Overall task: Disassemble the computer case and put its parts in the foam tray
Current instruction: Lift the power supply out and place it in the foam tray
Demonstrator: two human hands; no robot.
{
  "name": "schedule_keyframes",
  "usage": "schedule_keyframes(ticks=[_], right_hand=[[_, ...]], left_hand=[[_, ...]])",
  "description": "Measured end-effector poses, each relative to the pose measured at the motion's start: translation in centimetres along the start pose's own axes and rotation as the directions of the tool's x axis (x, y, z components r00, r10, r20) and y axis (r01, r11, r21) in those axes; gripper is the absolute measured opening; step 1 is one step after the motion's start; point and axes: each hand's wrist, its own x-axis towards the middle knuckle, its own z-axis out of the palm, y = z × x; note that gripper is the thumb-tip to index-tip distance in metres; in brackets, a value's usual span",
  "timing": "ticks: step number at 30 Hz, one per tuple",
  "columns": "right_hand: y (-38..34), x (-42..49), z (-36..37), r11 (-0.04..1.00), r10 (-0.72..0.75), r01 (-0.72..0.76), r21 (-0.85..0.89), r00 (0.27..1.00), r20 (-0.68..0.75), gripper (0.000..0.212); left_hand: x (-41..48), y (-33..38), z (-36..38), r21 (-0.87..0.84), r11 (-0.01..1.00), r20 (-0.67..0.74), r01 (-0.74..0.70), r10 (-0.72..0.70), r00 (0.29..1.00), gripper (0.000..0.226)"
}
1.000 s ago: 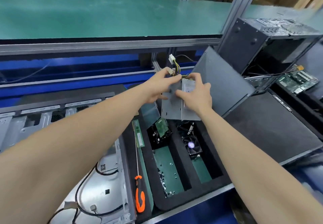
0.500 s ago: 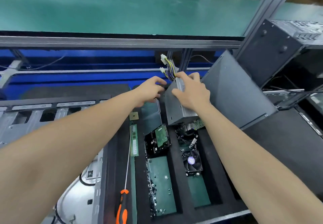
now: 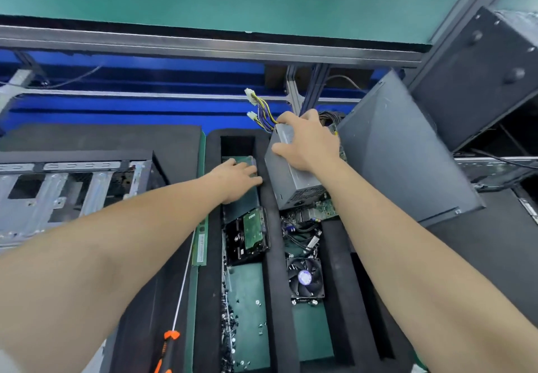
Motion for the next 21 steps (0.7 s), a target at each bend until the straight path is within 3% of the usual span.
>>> schedule_keyframes(ticks=[4,7,11,15,21], right_hand=[[0.5,0.5,0.0,1.0,-0.005,0.006,0.02,1.0,-0.007,0.052],[0.6,1.0,-0.2,0.999,-0.002,0.003,0.04,1.0,-0.023,0.054],[-0.2,1.9,-0.5,0.994,0.002,0.007,0.106,0.997,-0.081,0.056],[-2.2,2.6,0.2,0.977,0.004,0.024,0.21,0.991,-0.134,0.056],[-4.9,3.2,2.1,0.965,0.046,-0.004,0.264,0.987,-0.152,0.055]], left_hand=[[0.6,-1.4,0.5,0.092,0.994,-0.083,-0.05,0.058,0.995,0.063],[0.2,-2.9,1.1,0.126,0.989,-0.052,-0.083,0.09,0.995,0.061],[-1.2,-4.4,1.3,0.05,0.996,0.02,-0.078,0.077,0.997,0.063],[-1.7,-4.7,0.2,-0.064,0.997,0.059,-0.034,0.038,0.998,0.048],[-2.3,-5.8,-1.6,-0.187,0.982,-0.007,0.005,-0.006,1.0,0.048]])
